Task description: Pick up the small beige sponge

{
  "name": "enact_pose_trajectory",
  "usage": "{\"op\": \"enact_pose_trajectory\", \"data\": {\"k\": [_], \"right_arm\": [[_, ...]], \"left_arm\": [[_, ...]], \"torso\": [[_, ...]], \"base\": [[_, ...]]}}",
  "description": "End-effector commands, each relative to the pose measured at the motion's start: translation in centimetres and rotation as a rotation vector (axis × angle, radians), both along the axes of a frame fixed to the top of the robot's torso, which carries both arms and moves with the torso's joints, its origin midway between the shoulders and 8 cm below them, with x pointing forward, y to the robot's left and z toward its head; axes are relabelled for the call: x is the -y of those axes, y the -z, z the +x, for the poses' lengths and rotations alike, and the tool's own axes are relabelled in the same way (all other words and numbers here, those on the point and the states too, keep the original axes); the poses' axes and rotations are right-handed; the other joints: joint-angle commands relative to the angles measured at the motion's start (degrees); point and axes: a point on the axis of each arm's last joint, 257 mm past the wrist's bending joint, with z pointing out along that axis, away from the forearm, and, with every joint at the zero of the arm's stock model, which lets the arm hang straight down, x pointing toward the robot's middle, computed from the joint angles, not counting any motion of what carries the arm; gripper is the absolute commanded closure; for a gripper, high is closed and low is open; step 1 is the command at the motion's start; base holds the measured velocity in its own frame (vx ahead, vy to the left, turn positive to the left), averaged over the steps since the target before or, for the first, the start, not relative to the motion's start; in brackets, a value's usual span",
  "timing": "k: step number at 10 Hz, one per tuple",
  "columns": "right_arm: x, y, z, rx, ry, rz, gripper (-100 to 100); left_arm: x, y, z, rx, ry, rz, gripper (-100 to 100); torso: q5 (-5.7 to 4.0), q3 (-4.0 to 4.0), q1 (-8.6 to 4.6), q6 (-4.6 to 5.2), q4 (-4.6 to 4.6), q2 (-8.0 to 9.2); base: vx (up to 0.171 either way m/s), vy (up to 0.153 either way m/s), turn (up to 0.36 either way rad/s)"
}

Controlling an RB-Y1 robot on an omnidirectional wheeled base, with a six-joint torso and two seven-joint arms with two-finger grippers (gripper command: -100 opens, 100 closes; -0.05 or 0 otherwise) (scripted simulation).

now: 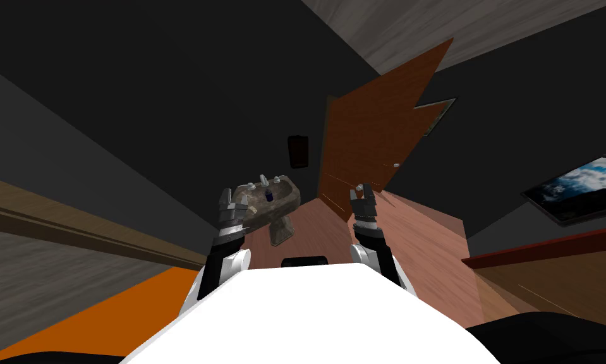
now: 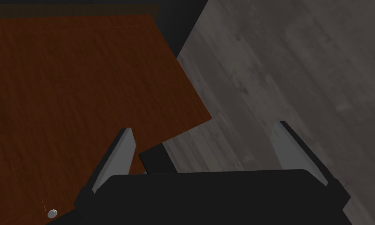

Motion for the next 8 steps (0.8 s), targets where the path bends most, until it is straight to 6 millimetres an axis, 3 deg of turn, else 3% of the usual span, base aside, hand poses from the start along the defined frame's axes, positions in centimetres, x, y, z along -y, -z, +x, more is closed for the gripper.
{"op": "enact_pose_trajectory", "data": {"k": [1,8], "right_arm": [[0.0,0.0,0.0,0.0,0.0,0.0,0],[0.0,0.0,0.0,0.0,0.0,0.0,0]], "left_arm": [[0.1,0.3,0.2,-0.019,0.013,0.015,-100],[-0.5,3.7,1.6,-0.212,0.081,0.036,-100]], "torso": [[0.0,0.0,0.0,0.0,0.0,0.0],[0.01,-0.01,0.06,0.0,0.0,-0.02]], "base": [[0.002,0.001,-0.016],[0.005,0.009,-0.048]]}}
